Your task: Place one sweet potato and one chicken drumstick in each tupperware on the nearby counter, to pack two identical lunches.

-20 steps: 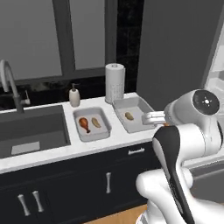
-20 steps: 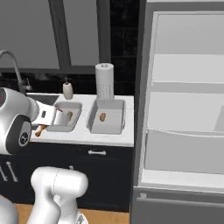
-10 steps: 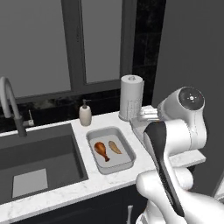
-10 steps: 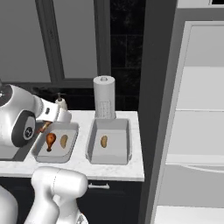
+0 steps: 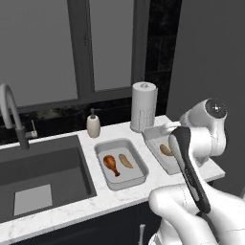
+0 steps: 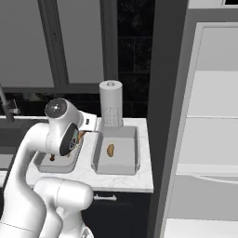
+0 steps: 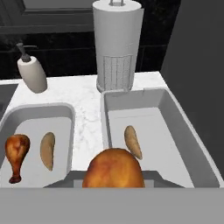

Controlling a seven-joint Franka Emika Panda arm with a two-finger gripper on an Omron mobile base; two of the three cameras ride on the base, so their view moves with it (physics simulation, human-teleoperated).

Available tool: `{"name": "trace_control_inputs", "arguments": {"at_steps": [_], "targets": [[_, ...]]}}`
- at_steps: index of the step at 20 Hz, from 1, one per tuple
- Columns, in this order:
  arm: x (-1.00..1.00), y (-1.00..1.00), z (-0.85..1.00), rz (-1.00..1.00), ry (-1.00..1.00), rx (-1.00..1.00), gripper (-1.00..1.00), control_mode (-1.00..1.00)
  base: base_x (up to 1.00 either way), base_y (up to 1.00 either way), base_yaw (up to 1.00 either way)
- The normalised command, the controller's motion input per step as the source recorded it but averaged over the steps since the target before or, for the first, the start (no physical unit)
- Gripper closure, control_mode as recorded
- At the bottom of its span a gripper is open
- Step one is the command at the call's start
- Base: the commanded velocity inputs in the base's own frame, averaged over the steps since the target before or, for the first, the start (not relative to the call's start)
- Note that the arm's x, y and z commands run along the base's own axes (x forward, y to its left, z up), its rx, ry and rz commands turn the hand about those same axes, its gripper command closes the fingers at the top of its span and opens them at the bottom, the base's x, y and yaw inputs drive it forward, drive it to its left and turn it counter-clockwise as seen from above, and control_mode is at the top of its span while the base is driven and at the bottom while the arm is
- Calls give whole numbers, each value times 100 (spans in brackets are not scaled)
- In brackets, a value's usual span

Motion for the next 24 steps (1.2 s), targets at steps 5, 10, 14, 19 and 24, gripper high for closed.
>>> {"name": "trace_control_inputs", "arguments": {"at_steps": [5,10,14,19,24], "targets": [[71,-46,-81,25,8,-1,100,-100,0,0,0],[97,0,-67,1,21,-7,100,-100,0,0,0],[51,-28,-30,0,18,0,100,-100,0,0,0],[33,-46,-24,0,9,0,100,-100,0,0,0],[53,-4,-56,0,0,-3,100,-100,0,0,0]]}}
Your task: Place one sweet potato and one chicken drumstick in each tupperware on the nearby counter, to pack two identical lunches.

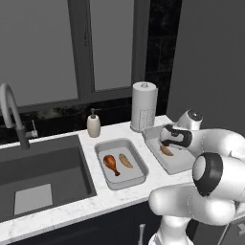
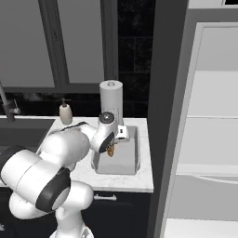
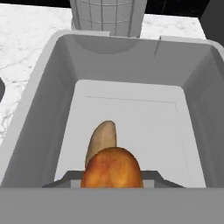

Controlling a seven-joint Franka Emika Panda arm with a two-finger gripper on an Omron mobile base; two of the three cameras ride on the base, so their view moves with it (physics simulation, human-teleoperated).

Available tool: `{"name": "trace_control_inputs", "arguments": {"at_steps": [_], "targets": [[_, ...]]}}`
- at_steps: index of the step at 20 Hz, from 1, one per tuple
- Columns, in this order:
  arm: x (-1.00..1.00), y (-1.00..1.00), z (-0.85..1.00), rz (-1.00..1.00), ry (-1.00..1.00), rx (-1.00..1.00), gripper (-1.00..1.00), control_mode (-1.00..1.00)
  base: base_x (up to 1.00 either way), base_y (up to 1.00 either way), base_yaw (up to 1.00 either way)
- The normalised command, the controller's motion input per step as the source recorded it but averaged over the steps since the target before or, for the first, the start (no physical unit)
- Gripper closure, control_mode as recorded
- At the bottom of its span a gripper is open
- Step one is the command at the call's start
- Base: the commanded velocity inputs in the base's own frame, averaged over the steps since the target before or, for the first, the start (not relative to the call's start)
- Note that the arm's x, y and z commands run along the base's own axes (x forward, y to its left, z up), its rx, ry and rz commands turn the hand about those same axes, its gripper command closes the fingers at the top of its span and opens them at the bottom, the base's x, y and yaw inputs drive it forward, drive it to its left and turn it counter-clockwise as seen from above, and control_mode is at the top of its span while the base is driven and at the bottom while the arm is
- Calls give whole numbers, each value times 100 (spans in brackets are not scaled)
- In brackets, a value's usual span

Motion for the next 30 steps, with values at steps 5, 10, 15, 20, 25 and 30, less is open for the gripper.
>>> {"name": "trace_control_inputs", "arguments": {"at_steps": [5,10,15,20,25,30], "targets": [[30,-42,-42,0,5,0,100,-100,0,0,0],[50,-23,-29,0,3,0,-100,-100,0,0,0],[71,0,-12,0,0,0,-100,-100,0,0,0],[-9,-4,9,0,0,0,-100,-100,0,0,0],[-68,17,73,0,-4,-1,-100,-100,0,0,0],[-31,50,95,0,0,-8,-100,-100,0,0,0]]}}
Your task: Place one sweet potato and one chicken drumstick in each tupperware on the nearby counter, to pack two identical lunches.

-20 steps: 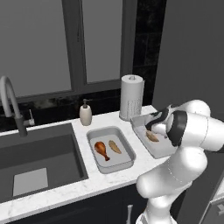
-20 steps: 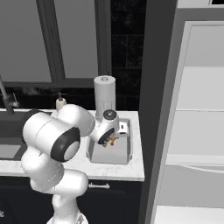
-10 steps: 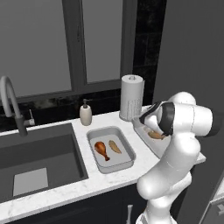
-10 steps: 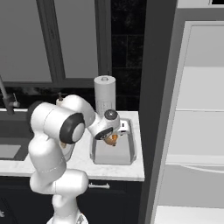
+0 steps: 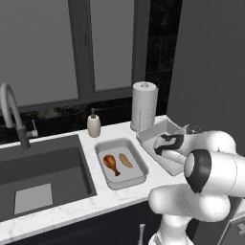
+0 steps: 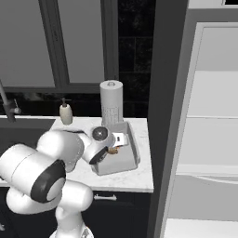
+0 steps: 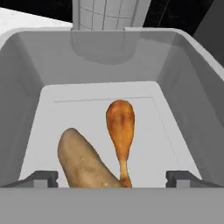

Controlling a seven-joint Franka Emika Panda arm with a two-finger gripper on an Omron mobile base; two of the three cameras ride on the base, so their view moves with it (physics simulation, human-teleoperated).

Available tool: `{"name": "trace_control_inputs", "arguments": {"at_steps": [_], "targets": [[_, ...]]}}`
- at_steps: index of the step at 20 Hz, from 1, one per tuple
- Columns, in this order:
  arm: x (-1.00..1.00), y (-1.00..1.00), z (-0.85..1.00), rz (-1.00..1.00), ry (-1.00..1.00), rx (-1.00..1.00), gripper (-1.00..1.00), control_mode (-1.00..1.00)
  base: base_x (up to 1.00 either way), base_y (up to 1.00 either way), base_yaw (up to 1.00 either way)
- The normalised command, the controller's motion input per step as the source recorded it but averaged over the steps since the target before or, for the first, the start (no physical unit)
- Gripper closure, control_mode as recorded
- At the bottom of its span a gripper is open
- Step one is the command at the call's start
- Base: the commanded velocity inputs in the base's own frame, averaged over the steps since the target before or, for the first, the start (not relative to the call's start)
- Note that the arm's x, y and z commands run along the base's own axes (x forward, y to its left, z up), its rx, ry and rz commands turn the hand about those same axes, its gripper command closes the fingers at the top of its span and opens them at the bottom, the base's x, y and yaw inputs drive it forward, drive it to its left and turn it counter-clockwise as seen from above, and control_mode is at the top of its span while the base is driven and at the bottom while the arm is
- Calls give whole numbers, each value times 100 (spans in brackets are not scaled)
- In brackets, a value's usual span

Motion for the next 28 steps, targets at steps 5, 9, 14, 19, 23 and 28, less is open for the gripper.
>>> {"name": "trace_control_inputs", "arguments": {"at_steps": [5,9,14,19,23,28], "targets": [[0,13,100,0,0,-4,-100,-100,0,0,0],[3,5,100,-1,2,-1,-100,-100,0,0,0],[-13,74,99,0,9,-13,-100,-100,0,0,0],[-29,100,47,0,-3,-26,-100,-100,0,0,0],[-48,100,0,0,-2,-11,-100,-100,0,0,0],[-82,99,-25,0,0,2,-100,-100,0,0,0]]}}
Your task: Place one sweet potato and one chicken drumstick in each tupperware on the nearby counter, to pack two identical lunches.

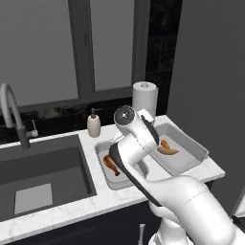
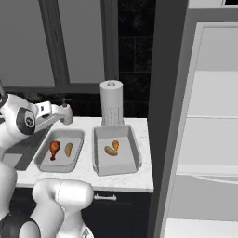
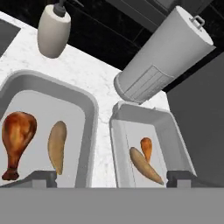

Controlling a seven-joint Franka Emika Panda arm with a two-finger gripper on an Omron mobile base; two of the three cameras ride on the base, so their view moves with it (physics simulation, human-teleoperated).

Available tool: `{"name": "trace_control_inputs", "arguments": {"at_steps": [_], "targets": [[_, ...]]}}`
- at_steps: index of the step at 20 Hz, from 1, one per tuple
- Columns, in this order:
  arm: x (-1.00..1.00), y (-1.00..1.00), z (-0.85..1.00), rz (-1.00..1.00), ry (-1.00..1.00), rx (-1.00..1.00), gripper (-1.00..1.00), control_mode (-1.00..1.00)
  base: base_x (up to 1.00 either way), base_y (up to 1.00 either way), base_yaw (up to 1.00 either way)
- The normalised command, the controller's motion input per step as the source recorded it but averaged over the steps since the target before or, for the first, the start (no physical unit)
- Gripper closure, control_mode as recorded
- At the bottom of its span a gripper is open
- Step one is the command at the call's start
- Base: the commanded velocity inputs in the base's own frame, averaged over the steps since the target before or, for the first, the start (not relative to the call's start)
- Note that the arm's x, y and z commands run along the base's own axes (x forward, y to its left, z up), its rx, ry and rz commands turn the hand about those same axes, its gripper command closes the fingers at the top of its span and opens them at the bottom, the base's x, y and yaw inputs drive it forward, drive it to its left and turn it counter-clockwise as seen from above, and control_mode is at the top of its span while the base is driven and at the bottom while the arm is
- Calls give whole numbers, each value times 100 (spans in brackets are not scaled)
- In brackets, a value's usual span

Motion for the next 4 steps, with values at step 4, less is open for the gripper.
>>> {"name": "trace_control_inputs", "arguments": {"at_steps": [4], "targets": [[-90,66,-25,0,-18,3,-100,-100,0,0,0]]}}
